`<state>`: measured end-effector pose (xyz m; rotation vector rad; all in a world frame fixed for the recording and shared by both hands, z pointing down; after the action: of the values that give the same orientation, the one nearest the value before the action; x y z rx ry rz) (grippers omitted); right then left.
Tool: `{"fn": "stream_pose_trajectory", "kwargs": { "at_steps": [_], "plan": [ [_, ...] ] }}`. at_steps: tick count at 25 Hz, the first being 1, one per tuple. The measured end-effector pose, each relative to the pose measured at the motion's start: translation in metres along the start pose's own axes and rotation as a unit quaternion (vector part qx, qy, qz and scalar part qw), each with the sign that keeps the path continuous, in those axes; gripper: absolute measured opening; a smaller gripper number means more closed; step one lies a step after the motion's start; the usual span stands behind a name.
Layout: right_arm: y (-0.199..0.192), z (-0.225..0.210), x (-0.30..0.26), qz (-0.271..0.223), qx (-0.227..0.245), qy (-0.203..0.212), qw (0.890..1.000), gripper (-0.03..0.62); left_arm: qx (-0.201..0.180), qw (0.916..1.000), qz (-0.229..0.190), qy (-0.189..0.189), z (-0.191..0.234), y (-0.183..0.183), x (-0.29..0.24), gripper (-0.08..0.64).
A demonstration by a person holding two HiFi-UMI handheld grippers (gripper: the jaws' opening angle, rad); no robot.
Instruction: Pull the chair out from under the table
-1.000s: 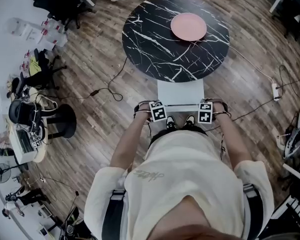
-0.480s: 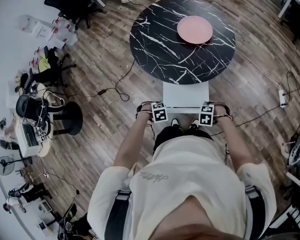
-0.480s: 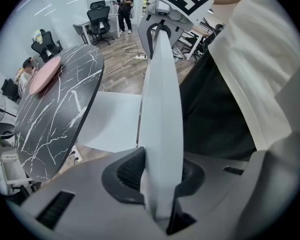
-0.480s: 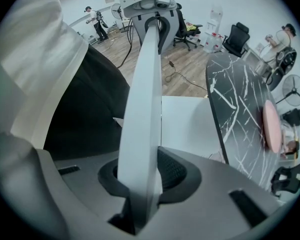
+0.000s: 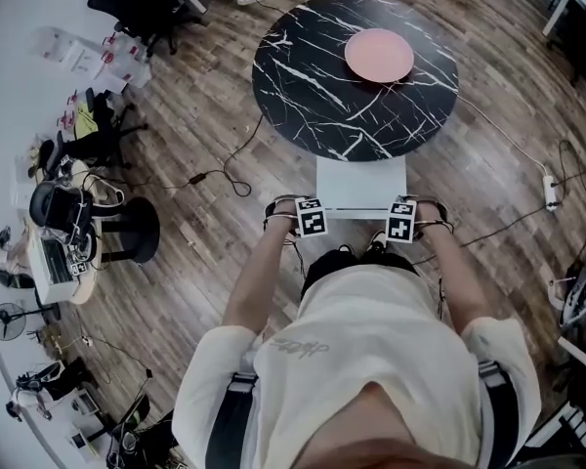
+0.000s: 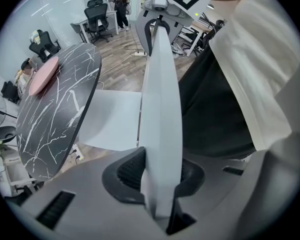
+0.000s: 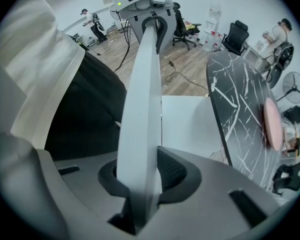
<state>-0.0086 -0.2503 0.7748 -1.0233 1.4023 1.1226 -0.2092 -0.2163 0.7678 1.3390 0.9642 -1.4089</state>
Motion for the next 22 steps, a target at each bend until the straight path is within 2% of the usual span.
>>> {"fn": "stream_pose_trajectory", "kwargs": {
  "at_steps": [5,22],
  "plan": [
    [0.001,0.013,-0.002,0.002,-0.006,0.003,1.0,0.091,-0.014,0.9998,0.008,-0.006,-0.012,-0.001,-0.002,0.098],
    [0.005,0.074,-0.003,0.002,-0.031,0.022,0.999,0.092,-0.018,0.9998,-0.005,-0.011,-0.068,-0.009,-0.008,0.098]
  ]
}}
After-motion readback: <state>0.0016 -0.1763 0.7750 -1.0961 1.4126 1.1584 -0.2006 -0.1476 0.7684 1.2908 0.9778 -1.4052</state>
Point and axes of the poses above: the fingertips, and each gripper's own axes: x backward along the fingers, z to its left, y out of its top, the point moved 3 cm from there along x, backward along the fingers, and after that the axes turned 12 degrees about z, right-handed, at the moved point
